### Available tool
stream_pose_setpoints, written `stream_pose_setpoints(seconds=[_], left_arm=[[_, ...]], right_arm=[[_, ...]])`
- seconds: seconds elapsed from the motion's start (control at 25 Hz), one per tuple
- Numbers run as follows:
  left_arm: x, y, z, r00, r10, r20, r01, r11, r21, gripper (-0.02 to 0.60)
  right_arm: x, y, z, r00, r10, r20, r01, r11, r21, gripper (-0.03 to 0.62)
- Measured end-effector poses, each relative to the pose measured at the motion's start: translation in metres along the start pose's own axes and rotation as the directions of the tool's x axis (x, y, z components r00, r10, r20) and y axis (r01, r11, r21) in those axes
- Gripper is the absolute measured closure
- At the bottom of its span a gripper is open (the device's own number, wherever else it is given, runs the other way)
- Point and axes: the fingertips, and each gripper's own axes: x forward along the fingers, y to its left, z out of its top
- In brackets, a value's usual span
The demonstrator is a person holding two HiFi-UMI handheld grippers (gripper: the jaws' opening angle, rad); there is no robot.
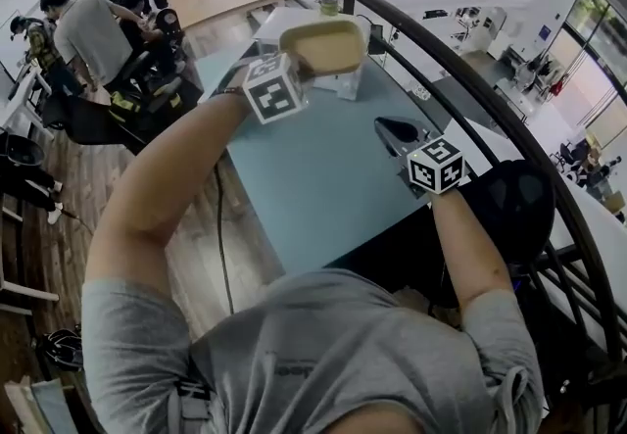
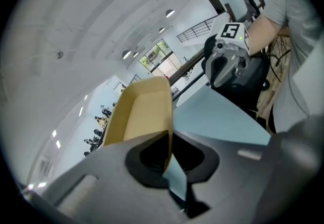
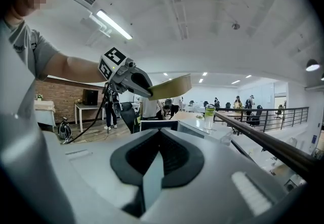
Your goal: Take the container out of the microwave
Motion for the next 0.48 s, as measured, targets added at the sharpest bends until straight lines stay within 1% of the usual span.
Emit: stream_pose_setpoints(seconds=[0.08, 0.28, 0.4, 0.48], left_arm=[[-0.009, -0.011, -0.001, 1.0, -0.011, 0.007, 0.011, 1.0, 0.01, 0.551], [-0.024, -0.061, 0.011, 0.997, -0.066, 0.039, 0.064, 0.997, 0.049, 0.551], [-0.02, -0.08, 0.003, 0.992, -0.112, 0.053, 0.108, 0.991, 0.077, 0.551], [-0.016, -0.09, -0.006, 0.987, -0.142, 0.07, 0.136, 0.987, 0.081, 0.551]], right_arm=[[-0.004, 0.009, 0.004, 1.0, -0.006, 0.007, 0.006, 1.0, -0.009, 0.589], [-0.034, 0.033, 0.002, 0.999, -0.033, 0.019, 0.033, 0.999, -0.024, 0.589], [-0.033, 0.038, -0.003, 0.998, -0.055, 0.014, 0.055, 0.998, -0.014, 0.589], [-0.028, 0.04, -0.006, 0.997, -0.072, 0.01, 0.072, 0.997, -0.009, 0.589]])
